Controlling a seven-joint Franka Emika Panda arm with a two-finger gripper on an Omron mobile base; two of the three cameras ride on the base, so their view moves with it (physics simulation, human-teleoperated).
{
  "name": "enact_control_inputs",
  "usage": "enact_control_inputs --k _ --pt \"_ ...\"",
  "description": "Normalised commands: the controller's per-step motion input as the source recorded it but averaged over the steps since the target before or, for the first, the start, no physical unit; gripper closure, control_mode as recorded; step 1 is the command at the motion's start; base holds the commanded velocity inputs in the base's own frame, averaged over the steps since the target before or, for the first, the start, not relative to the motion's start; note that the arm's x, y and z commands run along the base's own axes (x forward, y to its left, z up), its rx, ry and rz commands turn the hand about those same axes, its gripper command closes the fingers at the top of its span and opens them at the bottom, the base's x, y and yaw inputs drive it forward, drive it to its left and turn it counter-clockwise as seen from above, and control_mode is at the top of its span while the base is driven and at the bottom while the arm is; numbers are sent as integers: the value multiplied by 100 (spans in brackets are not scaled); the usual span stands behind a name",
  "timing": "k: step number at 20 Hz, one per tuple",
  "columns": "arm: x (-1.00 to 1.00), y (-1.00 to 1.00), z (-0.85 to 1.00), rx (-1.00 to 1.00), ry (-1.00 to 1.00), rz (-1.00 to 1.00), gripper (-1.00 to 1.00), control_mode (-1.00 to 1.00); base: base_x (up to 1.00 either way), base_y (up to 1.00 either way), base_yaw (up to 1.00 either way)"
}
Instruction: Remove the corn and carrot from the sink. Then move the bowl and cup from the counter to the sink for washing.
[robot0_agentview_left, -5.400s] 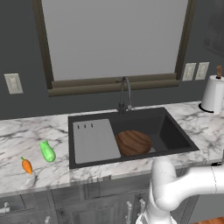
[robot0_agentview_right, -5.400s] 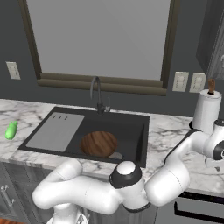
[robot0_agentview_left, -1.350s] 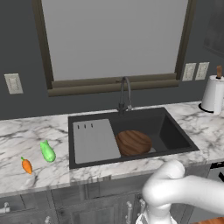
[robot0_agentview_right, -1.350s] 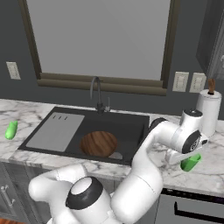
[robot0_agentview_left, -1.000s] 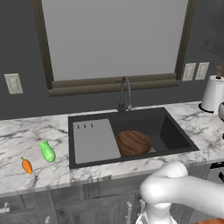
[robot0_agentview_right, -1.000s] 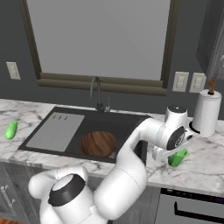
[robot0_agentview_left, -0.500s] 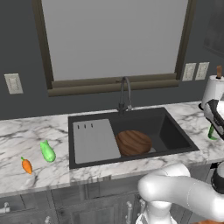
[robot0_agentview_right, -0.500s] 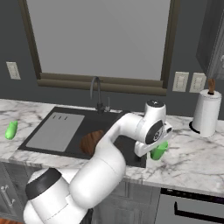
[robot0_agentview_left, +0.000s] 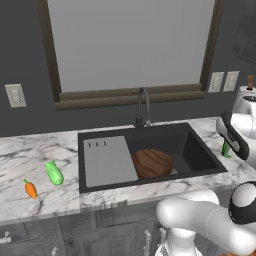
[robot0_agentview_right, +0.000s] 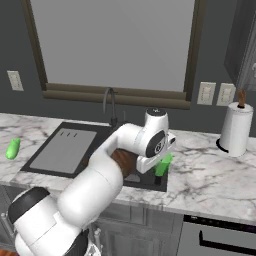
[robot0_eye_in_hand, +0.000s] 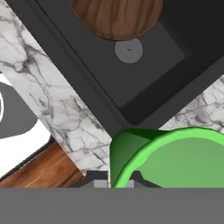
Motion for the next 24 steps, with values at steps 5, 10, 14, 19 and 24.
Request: enact_control_inputs --k 5,10,14,19,24 --pt "21 54 5 0 0 11 100 -100 0 0 0" --pt "29 50 1 0 0 9 100 -100 0 0 0" --pt "38 40 -2 0 0 5 100 -100 0 0 0" --pt "45 29 -12 0 0 1 100 -100 0 0 0" --pt "46 13 -21 -1 0 0 100 -100 0 0 0"
